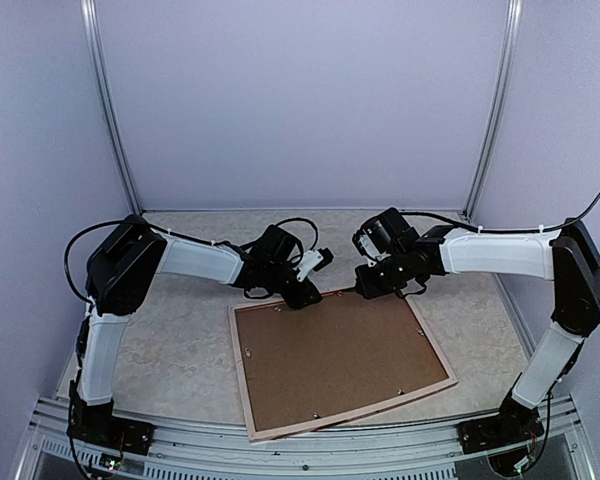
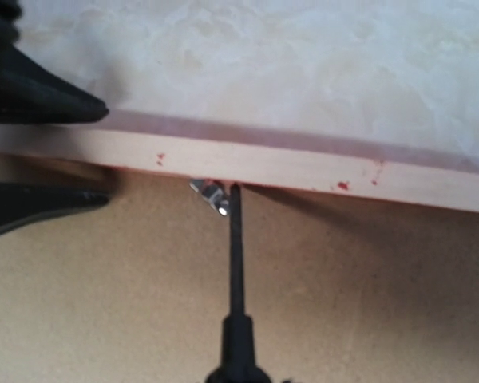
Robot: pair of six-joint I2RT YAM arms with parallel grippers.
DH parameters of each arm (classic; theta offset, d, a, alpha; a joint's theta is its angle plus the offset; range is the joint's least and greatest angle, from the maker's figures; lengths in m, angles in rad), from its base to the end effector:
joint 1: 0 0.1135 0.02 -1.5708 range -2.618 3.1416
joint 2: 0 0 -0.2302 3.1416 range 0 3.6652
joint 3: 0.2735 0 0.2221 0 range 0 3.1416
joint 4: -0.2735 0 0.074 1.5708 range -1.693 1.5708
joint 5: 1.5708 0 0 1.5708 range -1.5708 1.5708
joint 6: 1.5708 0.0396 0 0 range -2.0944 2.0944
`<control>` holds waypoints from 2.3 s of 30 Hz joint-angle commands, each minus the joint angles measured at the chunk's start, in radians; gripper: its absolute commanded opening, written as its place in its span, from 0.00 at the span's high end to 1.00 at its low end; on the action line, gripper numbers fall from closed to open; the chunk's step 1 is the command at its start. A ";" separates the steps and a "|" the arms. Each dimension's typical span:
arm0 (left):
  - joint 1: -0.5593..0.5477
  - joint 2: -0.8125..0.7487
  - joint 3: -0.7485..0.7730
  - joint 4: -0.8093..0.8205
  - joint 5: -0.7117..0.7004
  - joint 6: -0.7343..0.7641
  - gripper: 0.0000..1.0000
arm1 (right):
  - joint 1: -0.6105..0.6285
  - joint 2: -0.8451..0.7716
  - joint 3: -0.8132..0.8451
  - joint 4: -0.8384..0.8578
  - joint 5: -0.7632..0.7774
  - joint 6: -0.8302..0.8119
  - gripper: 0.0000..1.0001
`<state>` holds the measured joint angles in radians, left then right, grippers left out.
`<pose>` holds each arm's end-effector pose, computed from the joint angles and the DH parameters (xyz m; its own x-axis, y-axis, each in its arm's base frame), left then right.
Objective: Take the photo out of the frame
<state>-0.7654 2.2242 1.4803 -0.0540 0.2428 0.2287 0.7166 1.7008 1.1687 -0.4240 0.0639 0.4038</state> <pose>0.3081 -0.3092 0.1151 -0.3229 0.6154 -0.7191 0.8899 0.4560 -0.0093 0.2505 0.2149 0.1922 -0.8131 -0.1882 -0.5508 -0.3352 0.9251 0.1786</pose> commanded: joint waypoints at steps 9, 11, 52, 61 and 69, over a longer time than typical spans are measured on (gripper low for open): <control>0.008 -0.008 -0.063 -0.012 0.007 0.003 0.69 | -0.010 0.041 0.065 -0.021 0.008 -0.007 1.00; 0.009 -0.019 -0.075 -0.003 0.013 0.001 0.70 | -0.010 0.052 0.074 -0.021 0.008 -0.005 1.00; -0.008 -0.028 -0.111 0.034 0.024 -0.033 0.79 | 0.019 0.115 0.066 -0.096 -0.255 -0.088 1.00; -0.004 -0.026 -0.092 0.008 0.021 -0.039 0.79 | 0.047 -0.027 -0.004 -0.099 -0.248 -0.070 1.00; 0.012 -0.014 -0.045 0.006 0.032 -0.079 0.78 | 0.045 -0.174 -0.009 -0.121 -0.062 0.029 1.00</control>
<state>-0.7467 2.1960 1.4094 0.0307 0.2512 0.1982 0.7574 1.6295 1.1797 -0.5312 -0.0929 0.3725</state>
